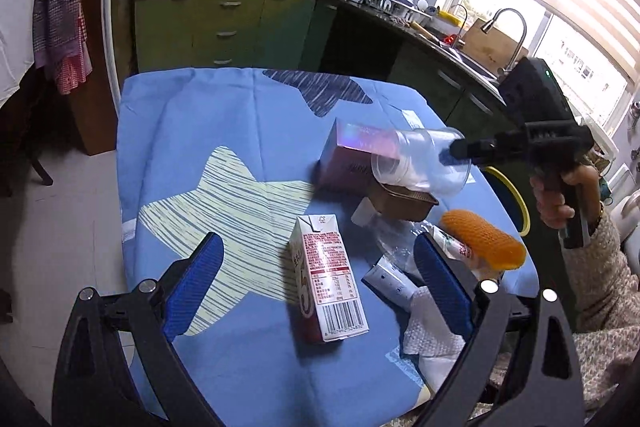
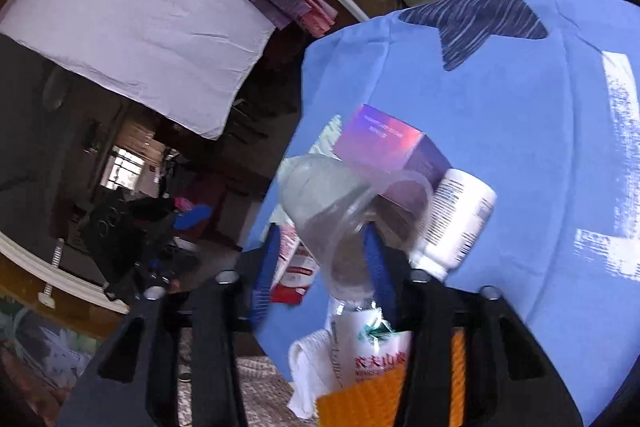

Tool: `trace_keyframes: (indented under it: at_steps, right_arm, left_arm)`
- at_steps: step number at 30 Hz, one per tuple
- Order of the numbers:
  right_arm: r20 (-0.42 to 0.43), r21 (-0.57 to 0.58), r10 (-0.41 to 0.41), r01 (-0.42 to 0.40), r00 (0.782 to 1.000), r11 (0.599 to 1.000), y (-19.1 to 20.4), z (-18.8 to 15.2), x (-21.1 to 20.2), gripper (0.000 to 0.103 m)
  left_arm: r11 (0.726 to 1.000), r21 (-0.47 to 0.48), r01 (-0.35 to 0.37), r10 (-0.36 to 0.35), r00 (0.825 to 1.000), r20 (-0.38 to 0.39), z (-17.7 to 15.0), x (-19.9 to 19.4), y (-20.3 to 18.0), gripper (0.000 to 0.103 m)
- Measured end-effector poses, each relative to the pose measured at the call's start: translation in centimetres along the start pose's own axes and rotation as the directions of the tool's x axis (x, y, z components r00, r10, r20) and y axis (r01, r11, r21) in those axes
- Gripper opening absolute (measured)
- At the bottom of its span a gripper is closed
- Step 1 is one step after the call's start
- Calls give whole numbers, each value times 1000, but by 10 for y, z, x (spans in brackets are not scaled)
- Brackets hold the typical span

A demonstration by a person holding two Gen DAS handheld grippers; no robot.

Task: Collect trash
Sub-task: 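Carry the plastic cup over the bin and open the right gripper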

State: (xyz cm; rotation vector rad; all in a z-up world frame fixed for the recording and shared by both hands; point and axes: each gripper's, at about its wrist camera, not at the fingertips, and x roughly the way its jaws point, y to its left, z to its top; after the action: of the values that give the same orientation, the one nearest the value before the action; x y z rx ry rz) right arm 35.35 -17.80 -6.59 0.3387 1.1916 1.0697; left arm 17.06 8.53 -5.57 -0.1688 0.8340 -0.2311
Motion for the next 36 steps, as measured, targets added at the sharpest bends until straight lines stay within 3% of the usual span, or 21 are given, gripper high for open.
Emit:
trace_keyframes:
  at_steps: [1,2,9,13,15,17,20,23,25,28,33,34,35,36]
  right_arm:
    - [3,-1,10,-10,1000,1000,1,1,1,12]
    - [9,2,32,-32,999,999,2,0,-1,5]
    - [87,-87,59,-51,994,995,35,-20,-36,5]
    - [183,-129,-11,36,983,991,52,-43,-87,5]
    - [247,-112,-85,116,965,987,51,-55,-119,5]
    - [309,-45,-202,227,929,973,36,-71,-157,5]
    - [332,94,-404,396,853,913,-2,-89,-197,5]
    - [232,253,-608,556,760,792,-65,-108,-217,5]
    - [152,312,-687,625,711,716,-104,-116,-220,5]
    - [47,375,-762,695,646,613,-162,-126,-224,5]
    - [-66,345,-820,784,568,515,-211,-125,-209,6]
    - [-93,325,-832,806,547,494,-217,-123,-203,7]
    - [-121,302,-849,834,515,463,-224,-121,-197,15]
    - [-134,293,-854,843,503,451,-227,-120,-195,19]
  left_arm:
    - [1000,5,2,-2,1000,-4,0,1,-2,91]
    - [1000,8,4,-4,1000,-6,1,2,-4,91]
    - [999,42,7,-6,1000,-22,1,4,-16,91]
    - [998,61,13,-12,1000,-15,2,0,-27,91]
    - [997,77,16,-15,1000,-12,1,-2,-32,91]
    - [995,96,19,-18,1000,-10,2,-3,-39,92]
    - [993,114,27,-26,1000,-11,2,-1,-49,93]
    - [992,125,33,-31,999,-19,4,4,-58,93]
    - [991,133,34,-31,999,-27,5,6,-64,93]
    - [987,156,32,-26,999,-38,6,9,-76,93]
    - [985,173,17,-10,999,-42,7,9,-82,94]
    - [985,171,12,-5,999,-44,8,9,-82,94]
    - [985,170,9,-1,999,-48,8,10,-82,95]
    - [986,168,7,2,999,-53,9,10,-81,95]
